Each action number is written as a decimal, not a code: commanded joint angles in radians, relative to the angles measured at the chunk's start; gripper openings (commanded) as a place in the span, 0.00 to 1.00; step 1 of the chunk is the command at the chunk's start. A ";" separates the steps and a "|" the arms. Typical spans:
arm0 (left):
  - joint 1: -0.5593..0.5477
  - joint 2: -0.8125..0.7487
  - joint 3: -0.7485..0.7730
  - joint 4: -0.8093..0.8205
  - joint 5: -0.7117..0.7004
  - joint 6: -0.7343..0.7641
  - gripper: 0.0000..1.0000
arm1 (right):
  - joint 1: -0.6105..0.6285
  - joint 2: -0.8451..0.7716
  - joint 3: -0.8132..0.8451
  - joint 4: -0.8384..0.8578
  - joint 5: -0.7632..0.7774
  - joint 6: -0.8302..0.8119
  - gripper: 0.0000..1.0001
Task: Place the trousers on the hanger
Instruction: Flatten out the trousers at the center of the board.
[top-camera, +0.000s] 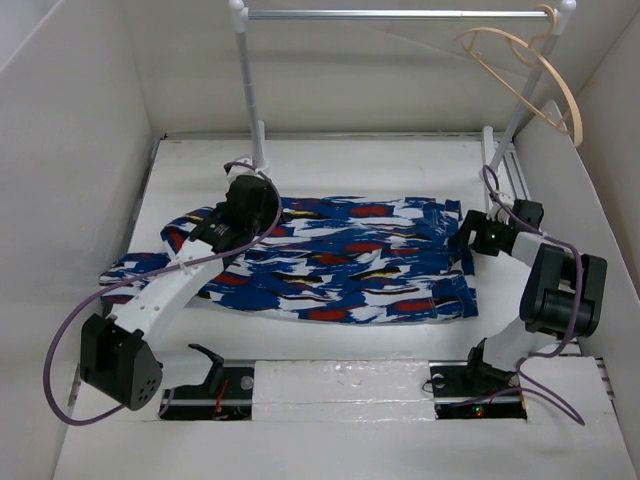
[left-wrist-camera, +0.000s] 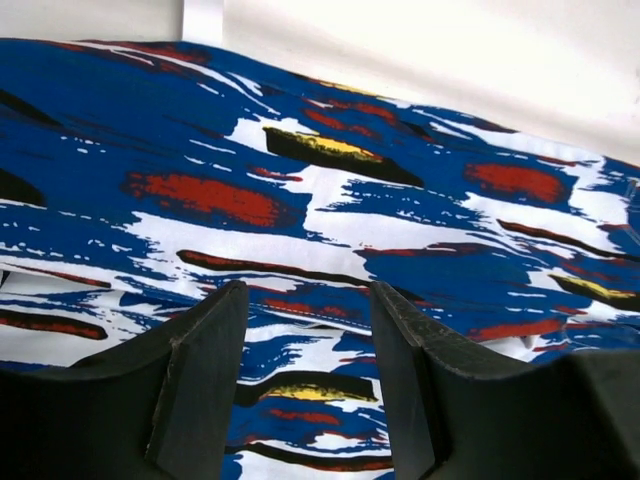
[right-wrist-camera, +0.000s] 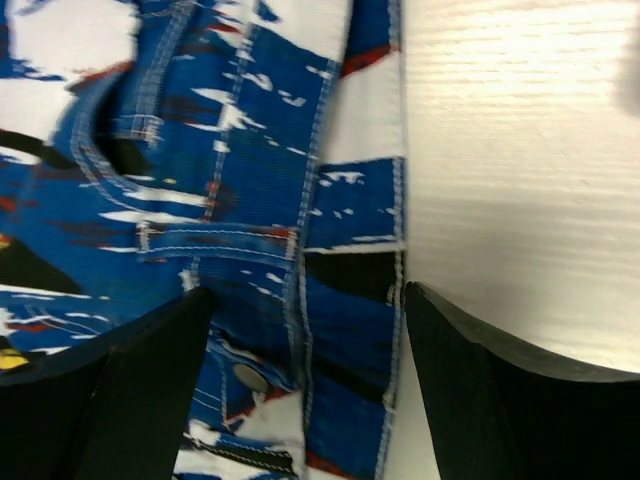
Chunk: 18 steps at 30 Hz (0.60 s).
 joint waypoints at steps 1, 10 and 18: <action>0.002 -0.054 -0.036 0.029 0.017 -0.003 0.48 | 0.006 0.025 -0.078 0.113 -0.110 0.096 0.79; 0.002 -0.045 0.009 -0.043 -0.044 0.026 0.49 | -0.121 -0.151 -0.075 -0.014 0.059 0.153 0.00; 0.002 -0.050 0.014 -0.111 -0.118 -0.006 0.59 | -0.257 -0.294 0.138 -0.321 0.467 0.067 0.13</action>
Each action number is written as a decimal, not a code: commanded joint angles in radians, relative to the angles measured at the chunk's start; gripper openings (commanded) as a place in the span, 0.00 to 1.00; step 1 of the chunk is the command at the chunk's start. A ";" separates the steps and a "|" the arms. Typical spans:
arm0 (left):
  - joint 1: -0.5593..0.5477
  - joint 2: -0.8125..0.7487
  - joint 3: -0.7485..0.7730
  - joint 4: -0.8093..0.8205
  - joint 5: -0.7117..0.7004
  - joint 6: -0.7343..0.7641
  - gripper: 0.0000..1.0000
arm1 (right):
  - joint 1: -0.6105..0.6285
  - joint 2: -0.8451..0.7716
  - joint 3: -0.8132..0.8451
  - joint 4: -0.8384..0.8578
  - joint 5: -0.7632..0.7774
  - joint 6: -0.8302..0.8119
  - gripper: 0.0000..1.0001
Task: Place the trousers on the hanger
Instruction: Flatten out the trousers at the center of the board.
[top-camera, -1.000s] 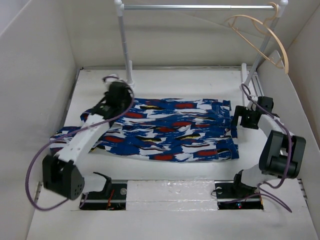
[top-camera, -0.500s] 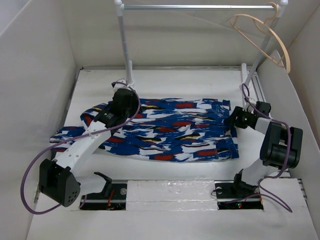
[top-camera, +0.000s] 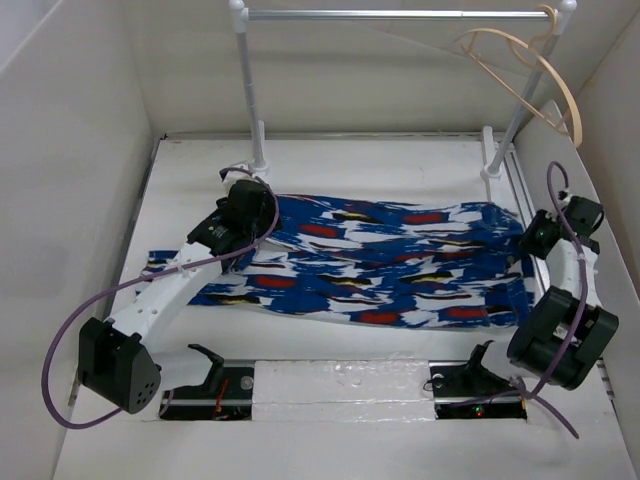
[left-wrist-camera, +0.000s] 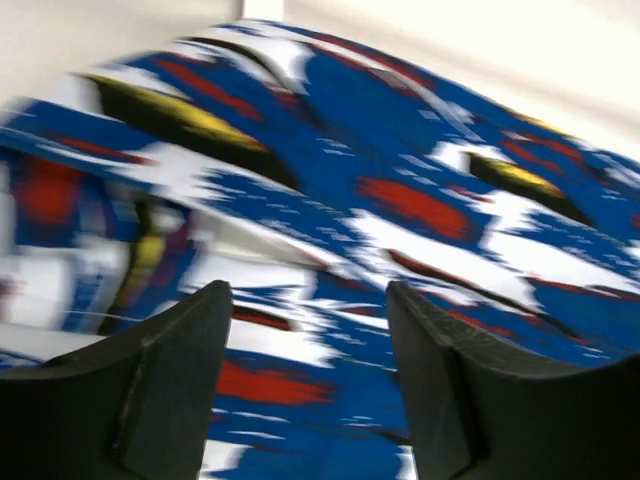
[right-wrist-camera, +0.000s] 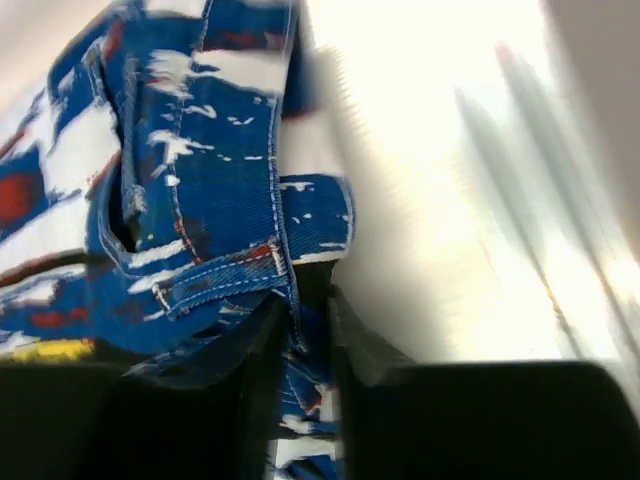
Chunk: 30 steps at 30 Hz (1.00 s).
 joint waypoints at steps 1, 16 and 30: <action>0.022 -0.003 0.036 -0.064 -0.058 -0.040 0.62 | -0.035 0.001 0.107 -0.087 0.246 -0.041 0.29; 0.509 0.017 -0.147 -0.015 0.304 -0.273 0.75 | 0.354 -0.500 -0.228 -0.049 0.004 -0.092 0.25; 0.629 0.000 -0.288 0.032 0.463 -0.757 0.84 | 1.040 -0.523 -0.182 -0.172 0.125 -0.060 0.54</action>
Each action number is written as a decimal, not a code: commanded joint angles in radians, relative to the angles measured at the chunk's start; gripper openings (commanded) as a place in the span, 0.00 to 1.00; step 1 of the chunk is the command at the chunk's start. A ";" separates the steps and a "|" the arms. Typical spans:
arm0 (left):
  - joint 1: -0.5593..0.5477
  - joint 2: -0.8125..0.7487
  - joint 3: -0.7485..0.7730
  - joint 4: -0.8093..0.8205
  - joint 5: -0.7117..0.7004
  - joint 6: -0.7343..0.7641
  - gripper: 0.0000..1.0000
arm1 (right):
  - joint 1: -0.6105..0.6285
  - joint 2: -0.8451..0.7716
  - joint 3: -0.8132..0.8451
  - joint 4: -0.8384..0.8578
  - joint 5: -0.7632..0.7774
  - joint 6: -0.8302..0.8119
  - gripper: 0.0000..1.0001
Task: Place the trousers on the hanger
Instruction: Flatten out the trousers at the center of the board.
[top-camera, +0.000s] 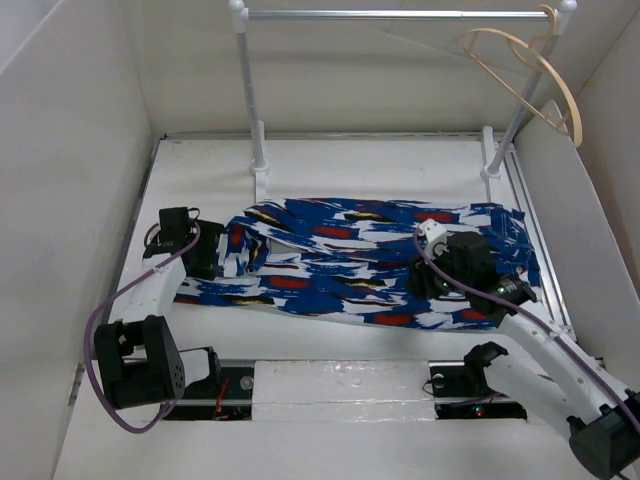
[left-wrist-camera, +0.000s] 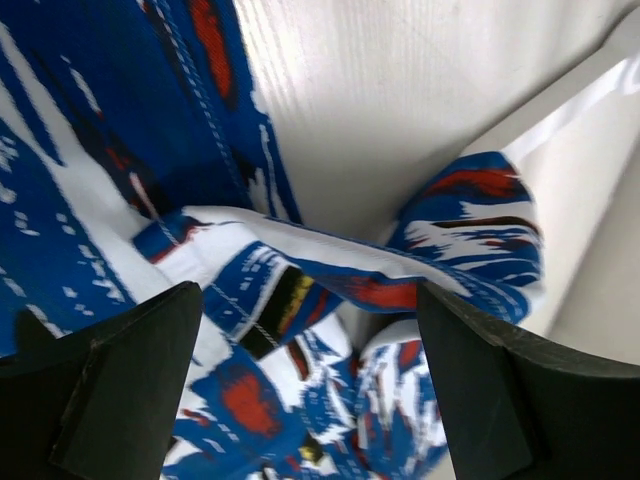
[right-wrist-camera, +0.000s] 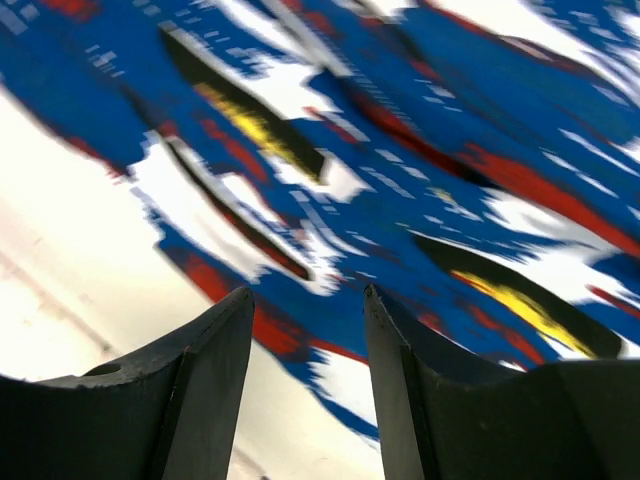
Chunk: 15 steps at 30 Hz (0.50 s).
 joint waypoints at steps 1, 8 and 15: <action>0.006 -0.001 -0.019 0.048 0.053 -0.150 0.84 | 0.100 0.036 0.057 -0.013 0.097 0.035 0.54; 0.006 0.030 -0.064 0.084 0.065 -0.202 0.83 | 0.267 0.056 0.042 0.039 0.126 0.136 0.54; 0.006 -0.120 -0.139 0.154 0.021 -0.401 0.87 | 0.321 0.106 0.060 0.017 0.120 0.121 0.54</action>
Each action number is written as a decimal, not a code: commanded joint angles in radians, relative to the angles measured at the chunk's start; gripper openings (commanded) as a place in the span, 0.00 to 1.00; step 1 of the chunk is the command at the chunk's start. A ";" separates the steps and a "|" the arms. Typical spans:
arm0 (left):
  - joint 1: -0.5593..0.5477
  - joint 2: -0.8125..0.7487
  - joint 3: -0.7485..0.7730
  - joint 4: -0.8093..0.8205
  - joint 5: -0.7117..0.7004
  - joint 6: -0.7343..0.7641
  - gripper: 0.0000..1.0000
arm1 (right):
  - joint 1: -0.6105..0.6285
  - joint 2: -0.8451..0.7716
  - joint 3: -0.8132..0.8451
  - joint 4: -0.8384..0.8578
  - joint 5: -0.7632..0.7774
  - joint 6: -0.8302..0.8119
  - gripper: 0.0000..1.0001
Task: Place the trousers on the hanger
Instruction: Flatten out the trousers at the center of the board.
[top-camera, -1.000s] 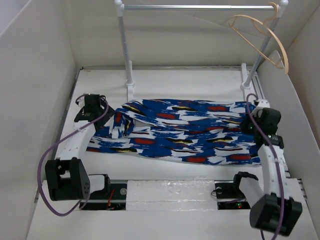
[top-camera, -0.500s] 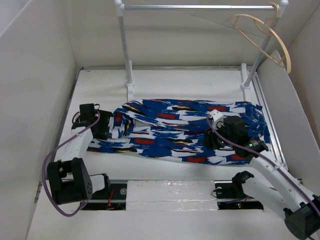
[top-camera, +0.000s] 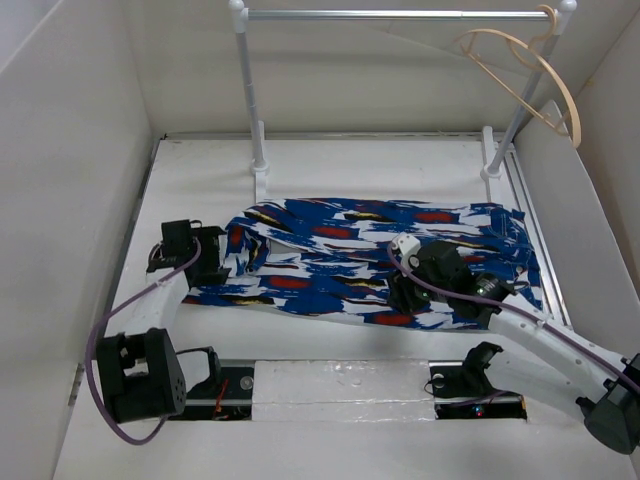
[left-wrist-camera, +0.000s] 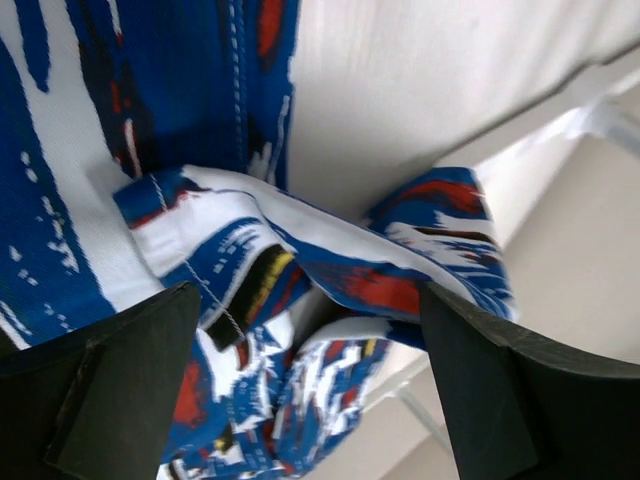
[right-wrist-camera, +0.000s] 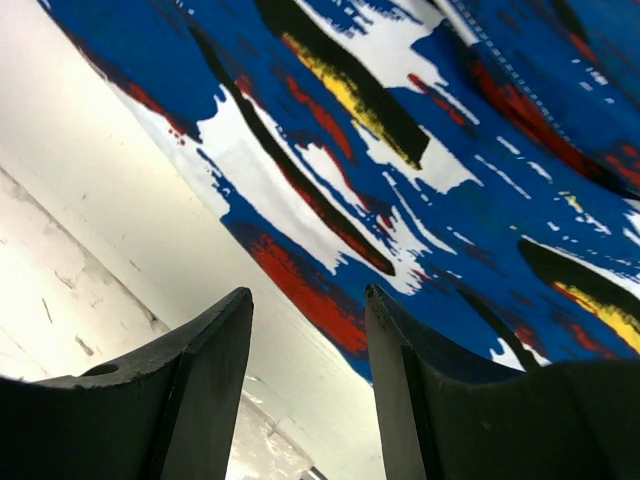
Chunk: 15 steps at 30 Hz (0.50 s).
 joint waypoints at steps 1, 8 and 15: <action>0.006 -0.097 -0.036 0.066 -0.038 -0.142 0.90 | 0.039 0.002 0.040 0.007 0.025 0.012 0.54; 0.006 -0.053 -0.089 0.181 0.006 -0.181 0.99 | 0.040 -0.024 0.021 0.007 0.011 0.021 0.55; 0.006 0.125 0.039 0.168 0.055 -0.147 0.99 | 0.040 -0.033 0.027 -0.015 0.008 0.024 0.55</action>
